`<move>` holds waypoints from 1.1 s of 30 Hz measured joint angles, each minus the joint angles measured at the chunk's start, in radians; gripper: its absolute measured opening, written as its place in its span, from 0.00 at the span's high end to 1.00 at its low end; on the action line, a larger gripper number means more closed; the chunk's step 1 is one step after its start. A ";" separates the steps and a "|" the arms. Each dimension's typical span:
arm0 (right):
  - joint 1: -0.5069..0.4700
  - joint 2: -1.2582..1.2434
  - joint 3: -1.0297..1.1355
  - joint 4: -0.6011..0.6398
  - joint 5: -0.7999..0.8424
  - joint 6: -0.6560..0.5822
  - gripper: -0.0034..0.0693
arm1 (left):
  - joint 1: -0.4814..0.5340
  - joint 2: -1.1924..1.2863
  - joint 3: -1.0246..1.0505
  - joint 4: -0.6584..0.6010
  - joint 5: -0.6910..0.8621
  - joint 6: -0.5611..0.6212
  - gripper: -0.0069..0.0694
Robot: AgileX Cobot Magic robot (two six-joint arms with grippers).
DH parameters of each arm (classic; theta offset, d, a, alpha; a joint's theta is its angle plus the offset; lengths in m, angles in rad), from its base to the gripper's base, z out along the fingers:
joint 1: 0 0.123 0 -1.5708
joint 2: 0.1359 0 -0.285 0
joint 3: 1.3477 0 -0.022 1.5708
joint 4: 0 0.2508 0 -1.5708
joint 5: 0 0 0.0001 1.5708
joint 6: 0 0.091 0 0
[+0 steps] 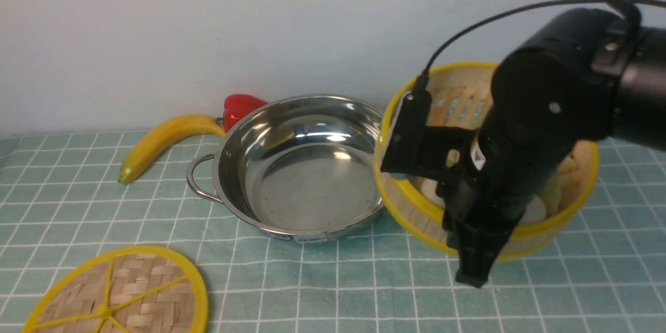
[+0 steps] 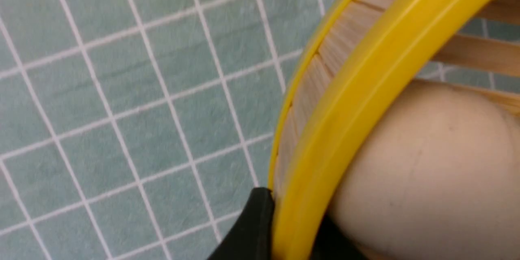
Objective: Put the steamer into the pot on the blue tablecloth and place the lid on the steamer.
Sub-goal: 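Place the bamboo steamer basket of food into the steel pot with the right gripper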
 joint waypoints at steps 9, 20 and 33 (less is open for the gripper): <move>0.030 0.283 -0.429 0.076 0.023 -0.132 0.88 | 0.000 0.000 0.000 0.000 -0.001 0.000 0.59; 0.117 0.583 -0.748 0.021 0.025 -0.212 0.88 | 0.000 0.000 0.000 0.000 -0.001 0.000 0.59; 0.117 0.705 -0.781 -0.062 0.028 -0.215 0.88 | 0.000 0.000 0.000 0.000 -0.001 0.000 0.59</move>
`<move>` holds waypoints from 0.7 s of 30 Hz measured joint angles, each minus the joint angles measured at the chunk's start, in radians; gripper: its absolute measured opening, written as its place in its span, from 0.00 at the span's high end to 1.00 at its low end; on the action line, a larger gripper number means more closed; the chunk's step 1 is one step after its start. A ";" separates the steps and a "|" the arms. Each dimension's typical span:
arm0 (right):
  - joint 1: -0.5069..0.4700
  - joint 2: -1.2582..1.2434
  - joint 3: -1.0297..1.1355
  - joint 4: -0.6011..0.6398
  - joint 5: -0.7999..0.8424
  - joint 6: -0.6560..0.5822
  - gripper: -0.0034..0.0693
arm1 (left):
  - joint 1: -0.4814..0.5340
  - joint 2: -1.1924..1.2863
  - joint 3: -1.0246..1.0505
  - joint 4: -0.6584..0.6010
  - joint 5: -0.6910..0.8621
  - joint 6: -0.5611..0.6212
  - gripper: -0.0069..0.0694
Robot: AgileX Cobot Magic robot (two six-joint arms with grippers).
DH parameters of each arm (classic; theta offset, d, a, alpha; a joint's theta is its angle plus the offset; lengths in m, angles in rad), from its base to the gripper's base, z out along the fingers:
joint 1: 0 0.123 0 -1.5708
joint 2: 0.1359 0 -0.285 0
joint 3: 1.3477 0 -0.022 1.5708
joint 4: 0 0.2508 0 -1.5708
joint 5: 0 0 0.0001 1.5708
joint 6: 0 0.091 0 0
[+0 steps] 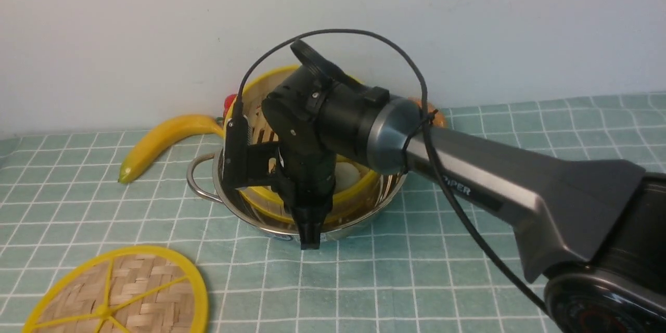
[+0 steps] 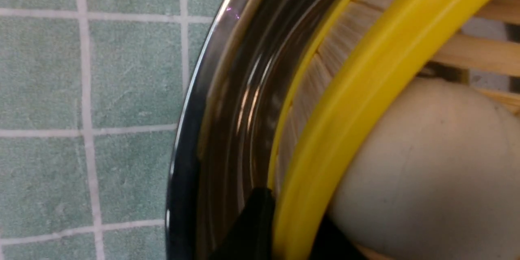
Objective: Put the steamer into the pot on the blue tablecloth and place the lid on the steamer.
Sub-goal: 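Place the bamboo steamer basket of food into the steel pot with the right gripper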
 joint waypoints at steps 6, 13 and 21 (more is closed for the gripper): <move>0.000 0.016 0.000 0.004 0.001 0.009 0.88 | 0.000 0.000 0.000 0.000 0.000 0.000 0.59; -0.001 0.016 0.000 -0.021 -0.002 0.058 0.88 | 0.000 0.000 0.000 0.000 0.000 0.000 0.59; -0.001 0.016 0.000 -0.011 -0.002 0.058 0.73 | 0.000 0.000 0.000 0.000 0.000 0.000 0.59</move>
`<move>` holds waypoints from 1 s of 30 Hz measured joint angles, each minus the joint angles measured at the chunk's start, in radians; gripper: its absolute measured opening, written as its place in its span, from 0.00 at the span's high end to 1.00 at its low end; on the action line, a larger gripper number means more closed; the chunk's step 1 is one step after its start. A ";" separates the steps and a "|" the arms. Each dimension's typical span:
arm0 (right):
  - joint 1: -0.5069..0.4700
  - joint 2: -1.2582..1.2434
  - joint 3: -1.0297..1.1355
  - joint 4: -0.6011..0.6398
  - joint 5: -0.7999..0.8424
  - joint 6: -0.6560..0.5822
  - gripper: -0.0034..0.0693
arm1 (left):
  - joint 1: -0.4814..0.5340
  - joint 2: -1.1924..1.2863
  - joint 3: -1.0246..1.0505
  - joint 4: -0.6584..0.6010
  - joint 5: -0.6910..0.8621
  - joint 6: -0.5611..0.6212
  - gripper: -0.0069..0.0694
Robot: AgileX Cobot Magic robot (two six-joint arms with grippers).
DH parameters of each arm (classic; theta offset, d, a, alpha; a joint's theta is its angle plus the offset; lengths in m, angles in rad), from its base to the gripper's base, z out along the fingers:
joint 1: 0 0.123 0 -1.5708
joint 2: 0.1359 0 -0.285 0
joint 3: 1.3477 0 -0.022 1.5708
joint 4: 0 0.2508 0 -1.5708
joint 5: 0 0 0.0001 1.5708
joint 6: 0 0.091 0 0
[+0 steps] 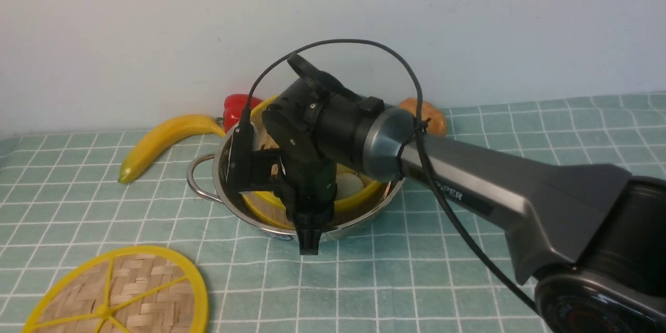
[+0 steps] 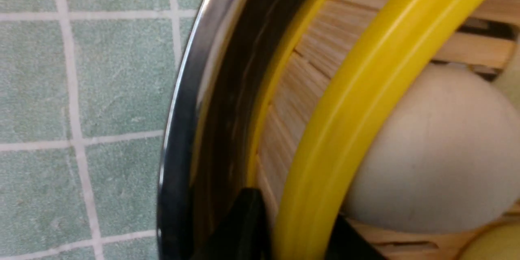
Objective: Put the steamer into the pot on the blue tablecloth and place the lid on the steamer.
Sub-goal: 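Place the bamboo steamer basket of food into the steel pot with the right gripper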
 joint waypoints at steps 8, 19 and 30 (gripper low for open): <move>0.001 -0.005 -0.008 -0.008 -0.009 0.024 0.62 | 0.000 0.000 0.000 0.000 0.000 0.000 0.59; 0.001 -0.014 -0.008 -0.010 -0.008 0.075 0.61 | 0.000 0.000 0.000 0.000 0.000 0.000 0.59; 0.001 -0.064 -0.014 0.090 -0.026 0.108 0.61 | 0.000 0.000 0.000 0.000 0.000 0.000 0.59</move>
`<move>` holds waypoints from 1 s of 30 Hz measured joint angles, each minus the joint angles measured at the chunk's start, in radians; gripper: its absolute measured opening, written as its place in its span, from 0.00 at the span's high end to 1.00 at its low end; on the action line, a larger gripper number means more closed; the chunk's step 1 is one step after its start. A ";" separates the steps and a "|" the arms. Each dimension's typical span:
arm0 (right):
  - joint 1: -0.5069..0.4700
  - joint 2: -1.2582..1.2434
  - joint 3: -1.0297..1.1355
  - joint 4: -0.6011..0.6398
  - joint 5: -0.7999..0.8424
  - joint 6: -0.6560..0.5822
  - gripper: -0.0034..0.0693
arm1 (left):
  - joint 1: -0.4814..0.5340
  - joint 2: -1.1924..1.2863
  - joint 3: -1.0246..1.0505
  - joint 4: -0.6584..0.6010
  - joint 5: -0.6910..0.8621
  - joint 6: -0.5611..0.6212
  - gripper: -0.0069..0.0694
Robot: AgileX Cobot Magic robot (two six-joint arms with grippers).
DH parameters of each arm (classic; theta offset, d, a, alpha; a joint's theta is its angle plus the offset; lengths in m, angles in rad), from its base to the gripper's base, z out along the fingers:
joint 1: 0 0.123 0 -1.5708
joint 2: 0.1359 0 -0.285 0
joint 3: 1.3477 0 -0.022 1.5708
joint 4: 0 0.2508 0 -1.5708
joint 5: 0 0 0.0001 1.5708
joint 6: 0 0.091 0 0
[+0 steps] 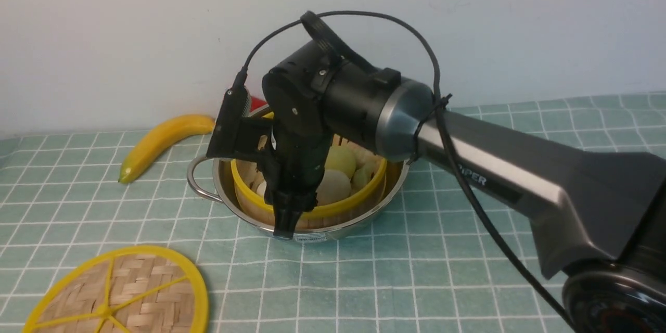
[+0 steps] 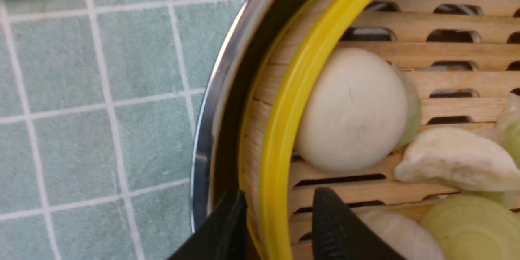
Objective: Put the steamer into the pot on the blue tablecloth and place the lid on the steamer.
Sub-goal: 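Place the bamboo steamer basket of food into the steel pot with the right gripper, then grasp the bamboo steamer lid lying on the table by its centre knob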
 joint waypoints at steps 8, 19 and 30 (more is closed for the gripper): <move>0.000 -0.109 0.000 0.004 0.002 0.152 0.69 | 0.000 0.000 0.000 0.000 0.000 0.000 0.59; -0.002 -0.437 0.000 -0.072 0.001 0.463 0.97 | 0.000 0.000 0.000 0.000 0.000 0.000 0.59; -0.003 -0.529 -0.001 -0.094 -0.016 0.483 0.95 | 0.000 0.000 0.000 0.000 0.000 0.000 0.59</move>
